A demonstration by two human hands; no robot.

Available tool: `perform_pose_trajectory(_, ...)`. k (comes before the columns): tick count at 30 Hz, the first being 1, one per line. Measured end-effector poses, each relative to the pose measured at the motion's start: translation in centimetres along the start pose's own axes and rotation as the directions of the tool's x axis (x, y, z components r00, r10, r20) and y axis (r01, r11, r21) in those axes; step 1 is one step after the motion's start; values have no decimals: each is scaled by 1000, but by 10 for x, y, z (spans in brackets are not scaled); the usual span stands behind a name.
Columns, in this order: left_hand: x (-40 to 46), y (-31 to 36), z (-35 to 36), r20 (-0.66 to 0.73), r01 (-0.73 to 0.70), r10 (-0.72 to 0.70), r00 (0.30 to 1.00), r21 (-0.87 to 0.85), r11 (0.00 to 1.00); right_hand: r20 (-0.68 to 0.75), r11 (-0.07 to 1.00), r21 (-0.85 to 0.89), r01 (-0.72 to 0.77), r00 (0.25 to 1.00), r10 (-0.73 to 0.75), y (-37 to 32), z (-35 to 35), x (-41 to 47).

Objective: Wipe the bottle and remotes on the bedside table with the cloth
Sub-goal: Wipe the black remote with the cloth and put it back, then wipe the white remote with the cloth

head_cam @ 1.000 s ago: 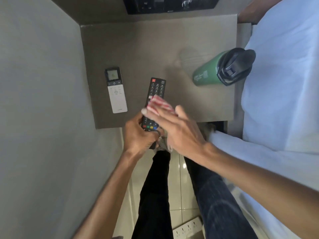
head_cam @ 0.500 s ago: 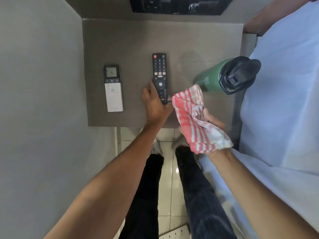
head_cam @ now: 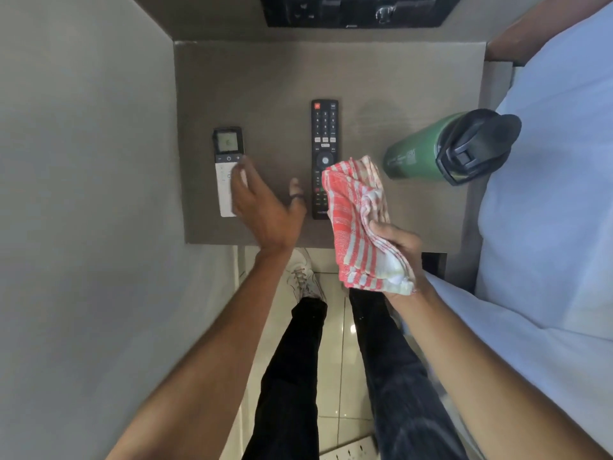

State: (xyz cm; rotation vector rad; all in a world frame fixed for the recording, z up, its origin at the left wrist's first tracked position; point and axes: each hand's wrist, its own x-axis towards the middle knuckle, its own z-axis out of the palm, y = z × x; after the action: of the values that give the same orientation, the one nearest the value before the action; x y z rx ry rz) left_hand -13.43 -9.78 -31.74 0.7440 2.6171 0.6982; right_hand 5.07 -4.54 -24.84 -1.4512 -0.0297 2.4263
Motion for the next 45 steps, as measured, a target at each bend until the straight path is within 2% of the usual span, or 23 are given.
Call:
perform_pose_trajectory(2, 17, -20, -17, -32, 121, -119, 992, 86, 989, 145, 993, 90, -79, 987, 65, -1, 9, 2)
perform_pose_trajectory(4, 34, -36, -23, -2, 193, -195, 981, 140, 971, 186, 985, 137, -106, 979, 80, -4, 14, 12)
perform_pose_trajectory(6, 46, -47, -23, 25, 201, -209, 978, 188, 961, 219, 988, 119, -99, 973, 71, -1, 17, 20)
perform_pose_trajectory(11, 60, -57, -22, -53, 243, -238, 970, 136, 960, 228, 998, 32, -50, 973, 42, 2, 39, 28)
perform_pose_trajectory(13, 57, -55, -28, -31, 233, -232, 972, 52, 971, 209, 998, -67, 19, 978, -5, -2, 51, 26)
perform_pose_trajectory(15, 48, -47, -41, 18, 198, -197, 980, -71, 978, 171, 966, -199, 166, 976, -133, -11, 65, 24)
perform_pose_trajectory(18, 25, -31, -71, 22, 151, -149, 989, -149, 977, 208, 837, -363, 410, 911, -356, -21, 84, 16)
perform_pose_trajectory(20, 8, -20, -98, 37, 134, -129, 991, -194, 972, 275, 742, -439, 507, 862, -426, -25, 98, 8)
perform_pose_trajectory(22, -7, -9, -123, 93, 133, -114, 989, -225, 965, 349, 604, -534, 592, 805, -480, -27, 114, 0)
perform_pose_trajectory(23, -13, -4, -135, 120, 133, -108, 987, -232, 964, 393, 501, -585, 638, 763, -512, -26, 122, -6)
perform_pose_trajectory(24, -18, 0, -145, 145, 135, -103, 984, -231, 964, 456, 350, -637, 686, 702, -547, -25, 131, -12)
perform_pose_trajectory(26, -22, 9, -162, 191, 118, -80, 978, -197, 973, 639, -36, -661, 750, 536, -552, -18, 145, -25)
perform_pose_trajectory(28, -21, 16, -175, 224, 48, -8, 975, -171, 984, 834, -359, -534, 766, 408, -370, -6, 157, -31)
perform_pose_trajectory(29, -20, 19, -180, 233, -17, 54, 971, -158, 987, 893, -481, -449, 753, 392, -220, 1, 163, -32)
perform_pose_trajectory(30, -19, 22, -184, 225, -86, 116, 967, -141, 986, 908, -585, -380, 716, 411, -87, 7, 170, -29)
perform_pose_trajectory(32, -18, 26, -190, 198, -138, 166, 966, -150, 979, 886, -707, -313, 634, 464, 24, 7, 181, -18)
perform_pose_trajectory(33, -19, 27, -192, 195, -115, 149, 969, -177, 978, 887, -730, -304, 613, 462, 19, 4, 187, -14)
perform_pose_trajectory(36, -16, 27, -195, 209, -70, 104, 972, -163, 984, 931, -781, -279, 559, 357, -77, 0, 200, 1)
perform_pose_trajectory(37, -16, 27, -194, 220, -66, 101, 970, -160, 985, 932, -803, -288, 522, 344, -110, 1, 203, 5)
perform_pose_trajectory(38, -15, 27, -193, 232, -64, 101, 968, -163, 985, 919, -811, -323, 487, 365, -147, 1, 206, 9)
perform_pose_trajectory(40, -15, 29, -191, 255, -66, 106, 961, -159, 985, 847, -781, -459, 424, 473, -241, -1, 212, 19)
perform_pose_trajectory(42, -21, 28, -191, 274, -53, 91, 957, -141, 989, 708, -672, -649, 357, 608, -360, -11, 217, 31)
perform_pose_trajectory(45, -30, 22, -193, 275, -4, 43, 961, -141, 990, 474, -452, -859, 238, 703, -530, -33, 218, 54)
